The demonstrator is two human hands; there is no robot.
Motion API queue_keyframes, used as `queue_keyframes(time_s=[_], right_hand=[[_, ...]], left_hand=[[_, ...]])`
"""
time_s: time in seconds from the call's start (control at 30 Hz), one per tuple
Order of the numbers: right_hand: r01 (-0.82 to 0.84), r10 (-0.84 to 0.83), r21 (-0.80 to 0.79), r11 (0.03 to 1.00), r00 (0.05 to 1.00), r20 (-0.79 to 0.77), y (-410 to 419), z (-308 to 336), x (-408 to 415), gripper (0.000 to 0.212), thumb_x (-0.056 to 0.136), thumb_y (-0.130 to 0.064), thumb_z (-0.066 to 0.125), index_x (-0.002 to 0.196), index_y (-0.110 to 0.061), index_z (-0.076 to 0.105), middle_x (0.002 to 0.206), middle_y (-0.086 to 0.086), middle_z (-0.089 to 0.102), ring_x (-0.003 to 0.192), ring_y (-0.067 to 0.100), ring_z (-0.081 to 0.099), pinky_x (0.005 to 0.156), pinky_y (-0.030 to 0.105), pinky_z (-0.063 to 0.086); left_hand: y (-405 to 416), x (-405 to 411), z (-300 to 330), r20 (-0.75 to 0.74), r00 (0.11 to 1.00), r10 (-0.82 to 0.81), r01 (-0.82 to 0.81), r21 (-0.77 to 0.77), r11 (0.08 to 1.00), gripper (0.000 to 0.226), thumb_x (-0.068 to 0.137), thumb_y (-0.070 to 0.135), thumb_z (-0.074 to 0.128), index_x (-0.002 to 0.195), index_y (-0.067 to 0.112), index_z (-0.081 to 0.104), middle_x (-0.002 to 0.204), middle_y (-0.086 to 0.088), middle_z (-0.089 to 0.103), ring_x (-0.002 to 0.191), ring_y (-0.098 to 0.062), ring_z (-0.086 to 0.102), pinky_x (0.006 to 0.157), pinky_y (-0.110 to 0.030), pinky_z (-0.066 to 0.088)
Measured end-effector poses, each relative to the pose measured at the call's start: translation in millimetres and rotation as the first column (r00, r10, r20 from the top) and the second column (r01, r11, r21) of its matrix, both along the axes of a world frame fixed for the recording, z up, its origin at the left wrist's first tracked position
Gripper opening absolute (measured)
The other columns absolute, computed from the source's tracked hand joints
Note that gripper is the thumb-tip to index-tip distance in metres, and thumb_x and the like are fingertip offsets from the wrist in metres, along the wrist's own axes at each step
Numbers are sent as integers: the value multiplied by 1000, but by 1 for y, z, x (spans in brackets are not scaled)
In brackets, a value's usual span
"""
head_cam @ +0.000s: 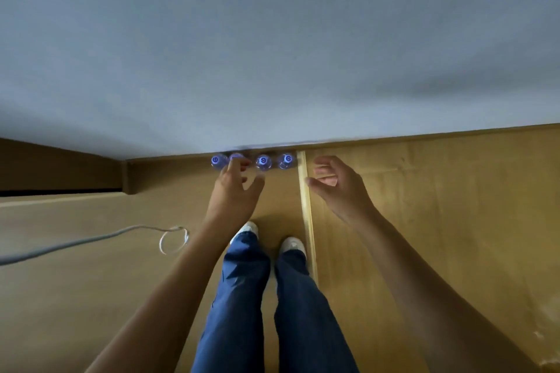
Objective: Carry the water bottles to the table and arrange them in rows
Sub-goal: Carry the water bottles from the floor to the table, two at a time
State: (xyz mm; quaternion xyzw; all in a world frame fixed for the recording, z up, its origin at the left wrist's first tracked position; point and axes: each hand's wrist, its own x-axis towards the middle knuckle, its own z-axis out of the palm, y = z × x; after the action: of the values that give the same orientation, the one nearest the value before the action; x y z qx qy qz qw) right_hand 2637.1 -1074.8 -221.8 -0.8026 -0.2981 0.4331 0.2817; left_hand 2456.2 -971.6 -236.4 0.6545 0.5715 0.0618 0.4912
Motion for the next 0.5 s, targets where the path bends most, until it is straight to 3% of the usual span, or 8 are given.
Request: queue_keyframes(time_s=[0.23, 0.5], right_hand=[[-30, 29, -29, 999, 999, -16, 13, -133, 2, 41, 91, -25, 71, 128, -18, 55, 120, -3, 60, 99, 9, 59, 62, 2, 42], [-19, 19, -37, 999, 1000, -11, 3, -310, -1, 51, 91, -26, 71, 137, -22, 49, 136, 1, 56, 113, 9, 53, 84, 20, 40]], left_hand=[[-10, -4, -135, -39, 996, -81, 84, 69, 994, 38, 93, 28, 62, 126, 11, 53, 130, -8, 57, 118, -22, 54, 89, -33, 45], [2, 4, -318, -4, 996, -93, 93, 122, 988, 37, 92, 23, 66, 124, 9, 56, 125, -10, 60, 114, -25, 58, 95, -42, 49]])
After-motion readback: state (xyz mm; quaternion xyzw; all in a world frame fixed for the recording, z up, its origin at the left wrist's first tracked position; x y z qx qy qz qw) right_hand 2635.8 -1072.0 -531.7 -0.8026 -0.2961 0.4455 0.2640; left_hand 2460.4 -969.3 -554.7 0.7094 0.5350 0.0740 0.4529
